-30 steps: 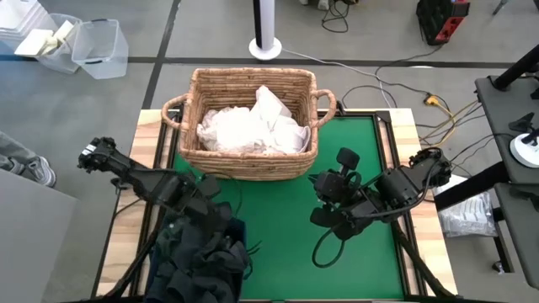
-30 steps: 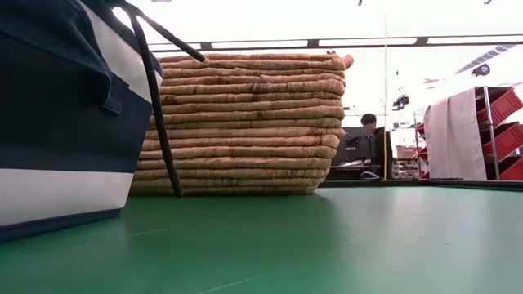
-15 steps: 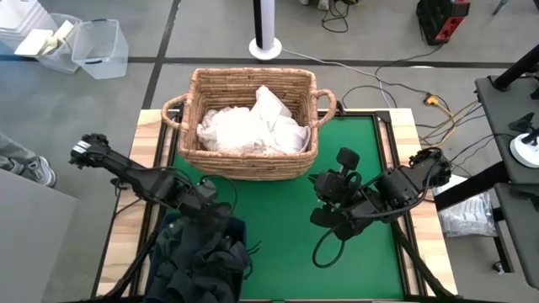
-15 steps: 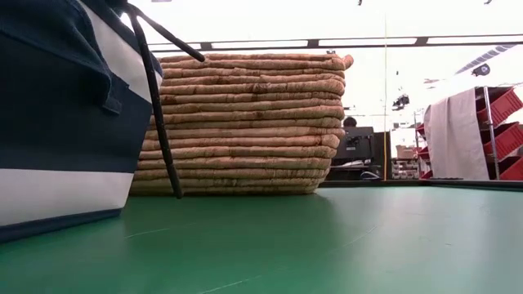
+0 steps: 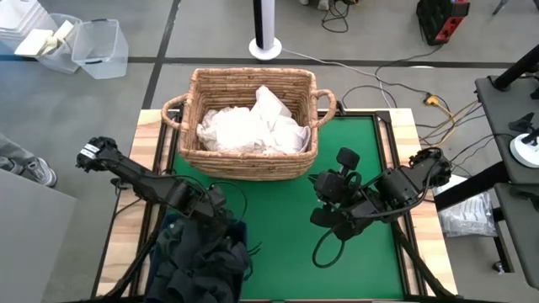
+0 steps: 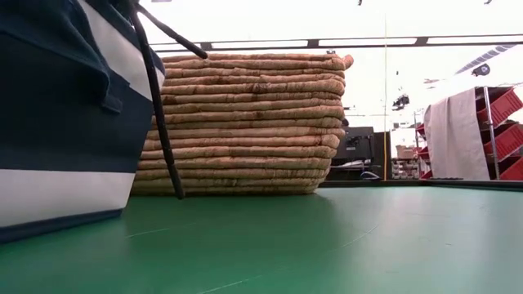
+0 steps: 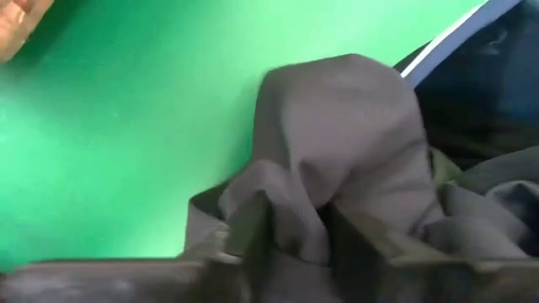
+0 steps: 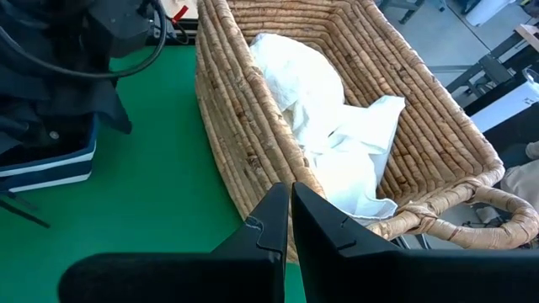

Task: Sort clothes
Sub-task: Put the black shorts into the laundry bin

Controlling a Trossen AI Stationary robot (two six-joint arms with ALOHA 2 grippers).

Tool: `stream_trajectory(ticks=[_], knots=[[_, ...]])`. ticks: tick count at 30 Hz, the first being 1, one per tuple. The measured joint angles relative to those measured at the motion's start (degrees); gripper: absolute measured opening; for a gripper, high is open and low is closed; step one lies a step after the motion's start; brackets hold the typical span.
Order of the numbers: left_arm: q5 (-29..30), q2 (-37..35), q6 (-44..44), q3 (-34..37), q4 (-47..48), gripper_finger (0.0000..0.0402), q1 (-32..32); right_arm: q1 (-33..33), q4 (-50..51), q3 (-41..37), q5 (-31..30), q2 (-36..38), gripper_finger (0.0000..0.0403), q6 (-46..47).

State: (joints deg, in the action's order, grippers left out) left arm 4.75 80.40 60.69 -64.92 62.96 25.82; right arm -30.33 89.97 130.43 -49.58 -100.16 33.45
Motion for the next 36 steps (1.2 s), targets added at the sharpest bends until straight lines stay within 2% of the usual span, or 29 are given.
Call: stream_trajectory(ticks=[5,7,16,24,33,34,36], knots=[[1.5,0.1,-0.1,-2.6,0.5,0.0016,0.0,0.0,0.0,0.0,0.0,0.0,0.0012,0.0],[1.8,0.1,-0.1,-3.4,1.7,0.0005,0.0,0.0,0.0,0.0,0.0,0.0,0.0012,0.0],[2.7,0.1,0.2,-6.0,6.6,0.0021,0.0,0.0,0.0,0.0,0.0,0.0,0.0012,0.5],[3.1,0.1,-0.2,-13.0,11.0,0.0020,0.8,0.0,0.0,0.0,0.0,0.0,0.0012,0.6],[3.0,0.1,-5.3,-21.4,11.3,0.0004,9.2,0.0,0.0,0.0,0.0,0.0,0.0012,0.6],[3.6,0.1,-4.9,-21.7,11.6,0.0002,10.0,0.0,0.0,0.0,0.0,0.0,0.0012,0.6],[8.8,0.1,-2.0,-22.0,12.6,0.0002,11.3,0.0,0.0,0.0,0.0,0.0,0.0012,0.6]])
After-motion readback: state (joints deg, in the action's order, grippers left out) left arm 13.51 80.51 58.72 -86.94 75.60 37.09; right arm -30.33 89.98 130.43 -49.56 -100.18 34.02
